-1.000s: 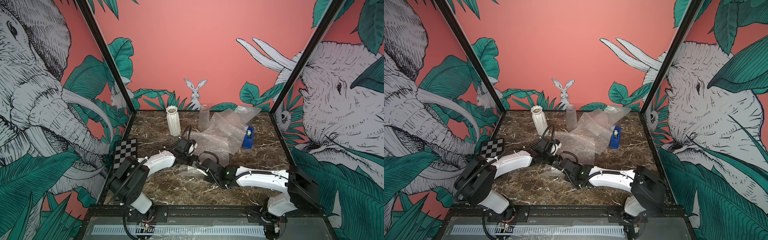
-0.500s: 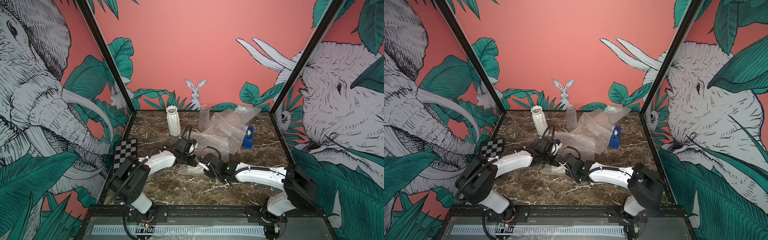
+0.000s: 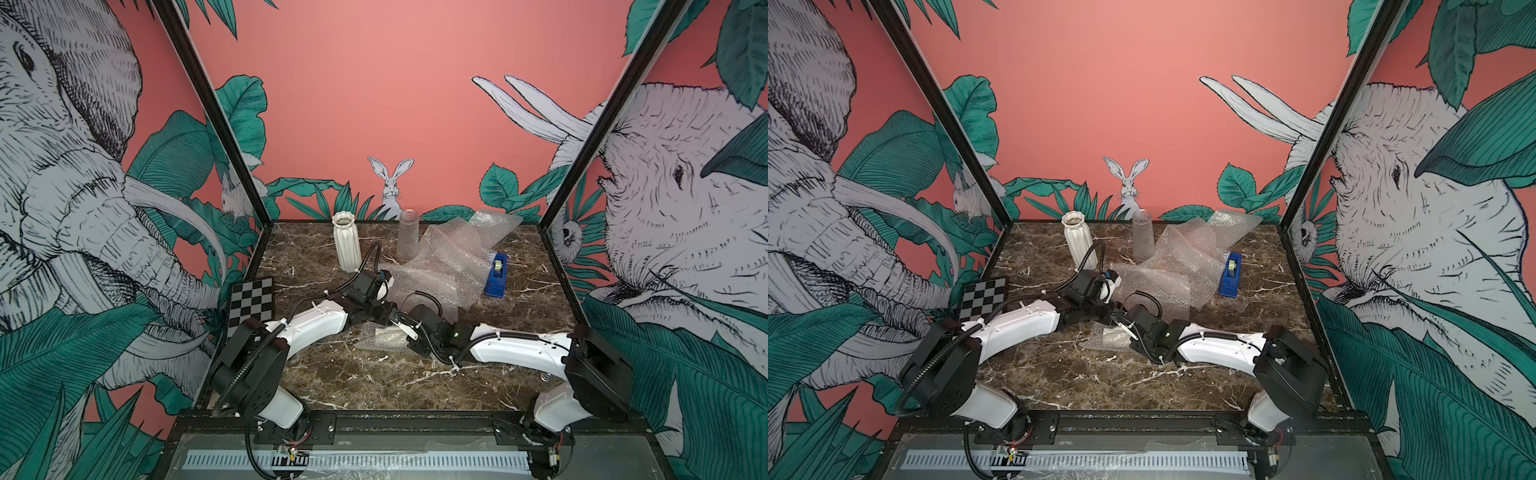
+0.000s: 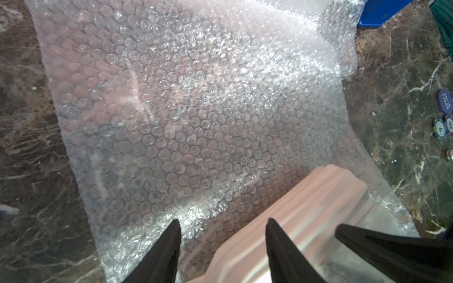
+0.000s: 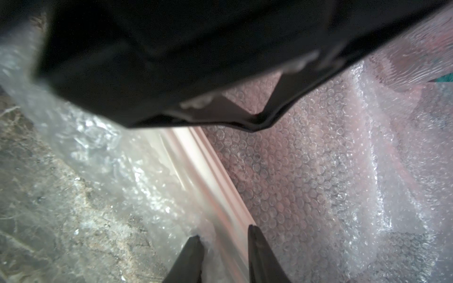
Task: Wrap vases in bubble wrap
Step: Wrap the vase in bubble wrap.
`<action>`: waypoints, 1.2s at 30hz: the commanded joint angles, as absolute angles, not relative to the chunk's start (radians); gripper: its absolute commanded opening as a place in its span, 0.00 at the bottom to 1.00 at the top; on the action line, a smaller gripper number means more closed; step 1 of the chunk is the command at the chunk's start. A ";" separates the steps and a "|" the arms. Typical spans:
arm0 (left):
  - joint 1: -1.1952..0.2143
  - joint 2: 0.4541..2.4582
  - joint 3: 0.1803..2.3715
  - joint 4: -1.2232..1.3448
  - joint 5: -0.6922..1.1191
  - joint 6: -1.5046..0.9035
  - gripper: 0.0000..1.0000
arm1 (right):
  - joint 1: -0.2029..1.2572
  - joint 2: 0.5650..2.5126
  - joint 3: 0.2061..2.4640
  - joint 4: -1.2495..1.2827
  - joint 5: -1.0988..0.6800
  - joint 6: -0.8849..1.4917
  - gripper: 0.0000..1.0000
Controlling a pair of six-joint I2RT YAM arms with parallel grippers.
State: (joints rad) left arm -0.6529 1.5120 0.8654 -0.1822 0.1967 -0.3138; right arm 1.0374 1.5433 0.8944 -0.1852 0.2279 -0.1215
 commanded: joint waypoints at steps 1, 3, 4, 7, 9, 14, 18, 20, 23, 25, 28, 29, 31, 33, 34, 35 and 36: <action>-0.658 1.516 0.866 -0.182 0.202 -0.322 0.56 | 1.031 1.519 0.888 -0.175 0.221 -0.135 0.29; -0.658 1.522 0.866 -0.180 0.204 -0.322 0.54 | 1.031 1.517 0.885 -0.173 0.225 -0.136 0.28; -0.658 1.526 0.867 -0.182 0.204 -0.322 0.53 | 1.032 1.516 0.887 -0.172 0.229 -0.139 0.27; -0.658 1.537 0.865 -0.181 0.204 -0.322 0.50 | 1.030 1.519 0.892 -0.166 0.247 -0.146 0.25; -0.658 1.546 0.862 -0.181 0.204 -0.322 0.49 | 1.030 1.527 0.898 -0.166 0.254 -0.149 0.25; -0.658 1.555 0.853 -0.170 0.206 -0.328 0.48 | 1.028 1.543 0.903 -0.150 0.281 -0.152 0.25; -0.658 1.555 0.845 -0.165 0.210 -0.330 0.48 | 1.019 1.558 0.905 -0.137 0.290 -0.151 0.29; -0.658 1.554 0.843 -0.160 0.212 -0.335 0.48 | 1.013 1.569 0.906 -0.134 0.289 -0.150 0.30; -0.658 1.557 0.844 -0.160 0.215 -0.336 0.48 | 1.010 1.584 0.910 -0.127 0.284 -0.148 0.35; -0.658 1.558 0.846 -0.160 0.213 -0.336 0.47 | 1.006 1.590 0.912 -0.126 0.282 -0.145 0.35; -0.658 1.545 0.845 -0.162 0.201 -0.341 0.47 | 1.003 1.594 0.905 -0.126 0.276 -0.140 0.36; -0.658 1.537 0.846 -0.166 0.193 -0.342 0.48 | 1.001 1.594 0.902 -0.126 0.274 -0.138 0.36; -0.657 1.499 0.845 -0.185 0.147 -0.351 0.52 | 1.000 1.591 0.897 -0.127 0.273 -0.135 0.36; -0.657 1.436 0.833 -0.196 0.084 -0.361 0.61 | 1.000 1.585 0.890 -0.128 0.273 -0.131 0.36; -0.657 1.399 0.828 -0.211 0.048 -0.365 0.65 | 0.999 1.583 0.885 -0.125 0.276 -0.128 0.36; -0.658 1.363 0.827 -0.232 0.014 -0.369 0.67 | 0.996 1.581 0.882 -0.123 0.275 -0.124 0.36; -0.657 1.323 0.822 -0.260 -0.022 -0.376 0.68 | 0.993 1.580 0.879 -0.121 0.273 -0.120 0.36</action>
State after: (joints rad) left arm -0.6540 1.4403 0.8322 -0.2070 0.0940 -0.3515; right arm 1.0042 1.5696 0.8970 -0.1108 0.2760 -0.1364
